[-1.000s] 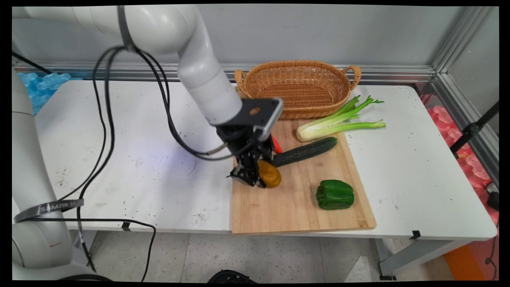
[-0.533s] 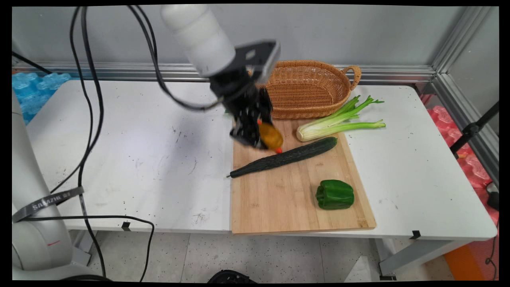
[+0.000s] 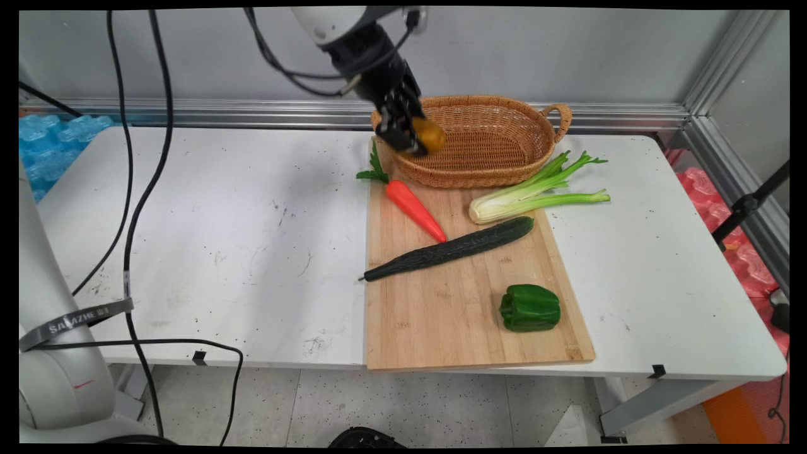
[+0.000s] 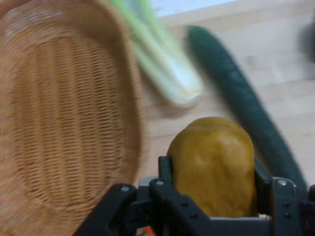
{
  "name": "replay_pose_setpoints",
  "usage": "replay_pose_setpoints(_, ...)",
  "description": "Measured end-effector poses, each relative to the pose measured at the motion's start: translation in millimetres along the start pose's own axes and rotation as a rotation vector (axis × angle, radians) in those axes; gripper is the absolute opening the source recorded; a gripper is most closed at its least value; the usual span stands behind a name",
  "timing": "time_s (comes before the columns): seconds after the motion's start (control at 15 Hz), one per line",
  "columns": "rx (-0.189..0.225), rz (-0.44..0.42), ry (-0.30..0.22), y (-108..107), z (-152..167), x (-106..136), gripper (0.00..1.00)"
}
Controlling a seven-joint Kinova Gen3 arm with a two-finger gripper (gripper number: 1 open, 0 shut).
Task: Place the picked object in the vegetable basket
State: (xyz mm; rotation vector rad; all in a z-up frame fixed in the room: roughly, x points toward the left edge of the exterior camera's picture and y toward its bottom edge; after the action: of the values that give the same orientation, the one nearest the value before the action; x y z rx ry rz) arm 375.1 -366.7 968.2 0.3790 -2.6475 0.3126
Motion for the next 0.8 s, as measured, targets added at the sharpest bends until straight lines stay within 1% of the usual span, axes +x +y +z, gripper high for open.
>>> replay_pose_setpoints(0.13, 0.046, -0.063, 0.006, -23.9, 2.9, -4.5, 0.0)
replay_pose_setpoints(0.33, 0.099, -0.138, 0.018, -53.3, 13.2, -10.0, 0.0)
replay_pose_setpoints(0.6, 0.133, -0.197, 0.026, -78.9, 33.6, -13.9, 0.0)
replay_pose_setpoints(0.8, 0.149, -0.24, 0.023, -93.8, 52.3, -17.0, 0.0)
